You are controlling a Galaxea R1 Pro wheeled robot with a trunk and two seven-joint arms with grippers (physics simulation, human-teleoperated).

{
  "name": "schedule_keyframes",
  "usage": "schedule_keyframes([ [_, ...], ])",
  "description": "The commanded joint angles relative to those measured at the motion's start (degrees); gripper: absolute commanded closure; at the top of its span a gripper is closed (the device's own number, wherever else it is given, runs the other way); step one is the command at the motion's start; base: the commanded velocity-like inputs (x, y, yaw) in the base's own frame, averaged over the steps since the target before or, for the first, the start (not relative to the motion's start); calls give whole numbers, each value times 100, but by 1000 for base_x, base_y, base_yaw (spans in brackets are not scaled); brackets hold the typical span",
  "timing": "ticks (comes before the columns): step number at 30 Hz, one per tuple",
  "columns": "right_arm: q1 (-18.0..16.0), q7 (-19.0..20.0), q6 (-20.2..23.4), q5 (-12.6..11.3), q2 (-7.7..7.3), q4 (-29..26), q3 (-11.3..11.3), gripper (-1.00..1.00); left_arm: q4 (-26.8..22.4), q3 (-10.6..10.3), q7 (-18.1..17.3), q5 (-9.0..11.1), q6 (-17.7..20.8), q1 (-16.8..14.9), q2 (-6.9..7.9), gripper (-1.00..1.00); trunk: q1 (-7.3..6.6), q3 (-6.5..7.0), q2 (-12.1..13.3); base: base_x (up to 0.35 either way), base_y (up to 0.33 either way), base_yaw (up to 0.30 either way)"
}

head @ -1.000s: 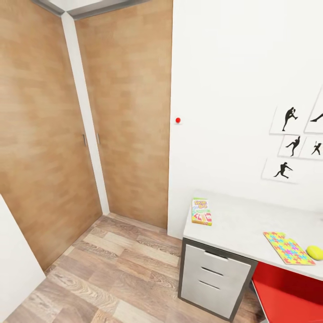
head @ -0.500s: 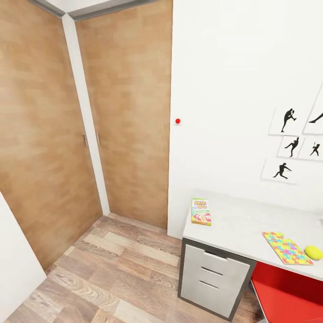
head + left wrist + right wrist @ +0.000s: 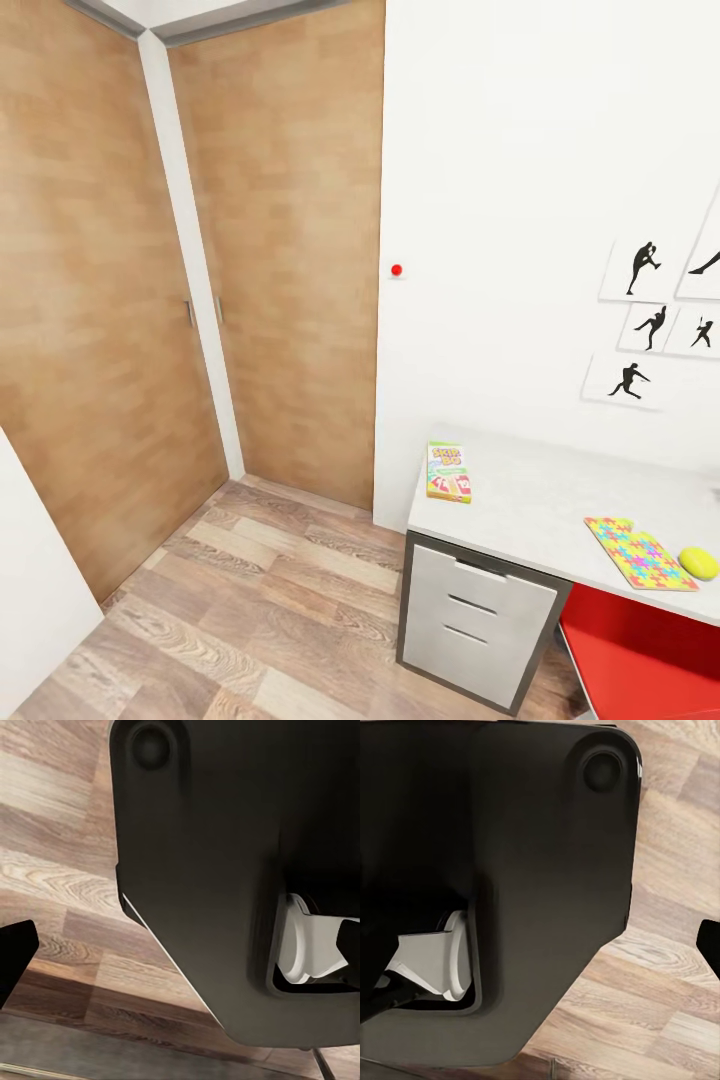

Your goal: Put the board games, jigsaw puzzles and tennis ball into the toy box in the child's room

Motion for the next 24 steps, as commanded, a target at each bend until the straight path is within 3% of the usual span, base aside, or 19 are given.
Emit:
schedule_keyframes([
  [1,3,-4,-15,6,1,-2,-1,-100,0,-2,0,-3,-8,1,0,-100,2,0,-2,0,0,0],
  [24,3,-4,-18,4,1,-2,-1,-100,-2,-7,0,0,-8,1,4,-100,2,0,-2,0,0,0],
])
